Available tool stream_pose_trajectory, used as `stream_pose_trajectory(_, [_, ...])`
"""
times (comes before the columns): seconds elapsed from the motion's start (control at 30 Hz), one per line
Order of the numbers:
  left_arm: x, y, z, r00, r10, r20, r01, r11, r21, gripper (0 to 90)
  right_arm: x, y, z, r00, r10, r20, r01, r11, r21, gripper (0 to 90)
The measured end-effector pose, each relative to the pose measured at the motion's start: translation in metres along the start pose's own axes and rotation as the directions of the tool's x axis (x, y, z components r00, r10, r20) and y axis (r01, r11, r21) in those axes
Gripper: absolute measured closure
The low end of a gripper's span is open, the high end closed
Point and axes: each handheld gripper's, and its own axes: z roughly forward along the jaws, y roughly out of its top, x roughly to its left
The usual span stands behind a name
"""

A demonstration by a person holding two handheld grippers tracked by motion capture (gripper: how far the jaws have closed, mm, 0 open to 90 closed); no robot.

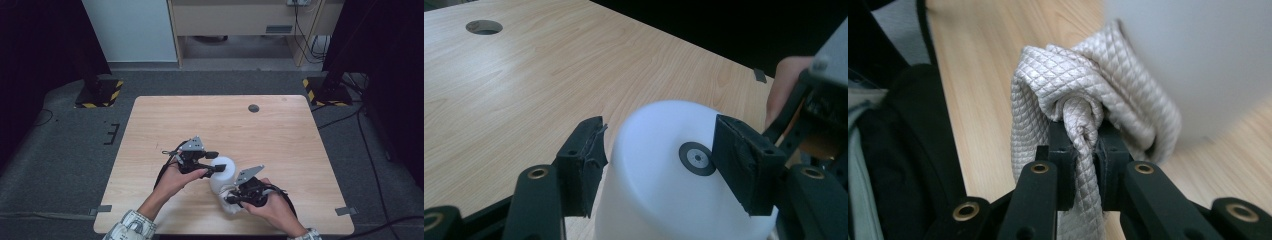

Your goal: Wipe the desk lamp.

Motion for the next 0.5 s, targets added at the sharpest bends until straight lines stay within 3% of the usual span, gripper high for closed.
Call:
stream_pose_trajectory(0.17, [0.000,0.000,0.000,1.0000,0.001,0.000,-0.001,1.0000,0.000,37.4,-0.017,-0.009,-0.028,0.9974,0.060,0.041,-0.057,0.996,-0.065,81.5])
stream_pose_trajectory(0.27, [0.000,0.000,0.000,1.0000,-0.002,0.003,0.002,1.0000,-0.002,37.4,-0.028,-0.011,-0.048,0.9930,0.111,0.041,-0.103,0.982,-0.159,81.7])
stream_pose_trajectory(0.33, [0.001,-0.001,0.000,1.0000,-0.005,0.007,0.005,1.0000,-0.003,37.3,-0.030,-0.011,-0.054,0.9928,0.118,0.018,-0.112,0.973,-0.204,81.7])
stream_pose_trajectory(0.5, [0.000,0.000,0.000,1.0000,0.000,0.004,0.000,1.0000,0.000,37.3,-0.024,-0.007,-0.035,0.9948,0.101,0.010,-0.099,0.985,-0.144,81.6])
